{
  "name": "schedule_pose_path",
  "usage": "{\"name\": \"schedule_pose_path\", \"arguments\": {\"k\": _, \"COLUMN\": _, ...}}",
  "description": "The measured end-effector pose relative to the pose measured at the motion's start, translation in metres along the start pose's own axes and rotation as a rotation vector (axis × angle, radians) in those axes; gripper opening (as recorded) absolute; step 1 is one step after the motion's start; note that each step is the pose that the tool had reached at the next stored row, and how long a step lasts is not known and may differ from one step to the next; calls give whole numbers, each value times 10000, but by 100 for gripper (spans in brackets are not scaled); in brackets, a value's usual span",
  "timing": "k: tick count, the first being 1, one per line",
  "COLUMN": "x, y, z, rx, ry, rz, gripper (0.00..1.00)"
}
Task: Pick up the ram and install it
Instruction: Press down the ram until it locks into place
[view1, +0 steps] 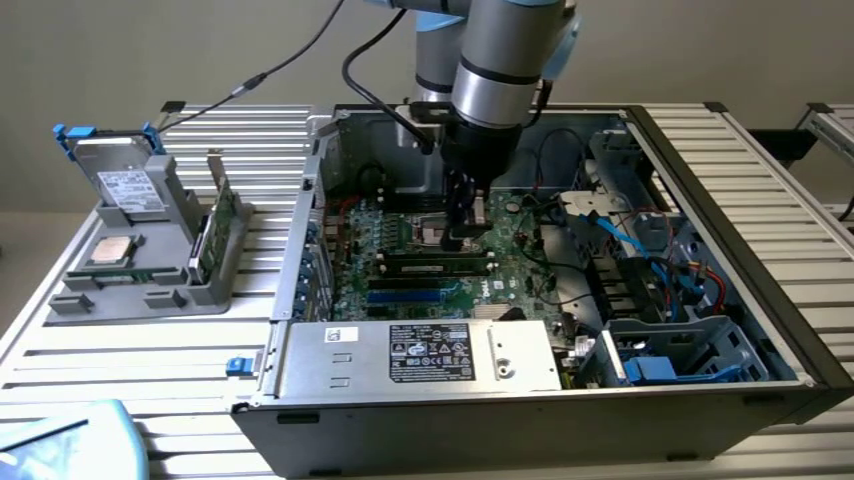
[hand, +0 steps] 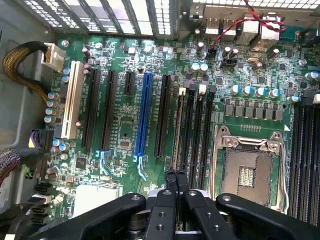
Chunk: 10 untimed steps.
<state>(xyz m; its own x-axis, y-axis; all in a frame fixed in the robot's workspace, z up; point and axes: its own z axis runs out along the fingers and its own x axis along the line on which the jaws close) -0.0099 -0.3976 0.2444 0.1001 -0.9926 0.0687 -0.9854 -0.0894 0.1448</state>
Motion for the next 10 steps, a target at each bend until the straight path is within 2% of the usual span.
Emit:
{"name": "schedule_pose_path", "arguments": {"k": 2, "x": -2, "y": 2, "z": 20, "rx": 1, "ry": -18, "rz": 154, "gripper": 10}}
{"name": "schedule_pose_path", "arguments": {"k": 10, "x": -7, "y": -9, "z": 99, "rx": -81, "ry": -211, "rz": 1491, "gripper": 10}}
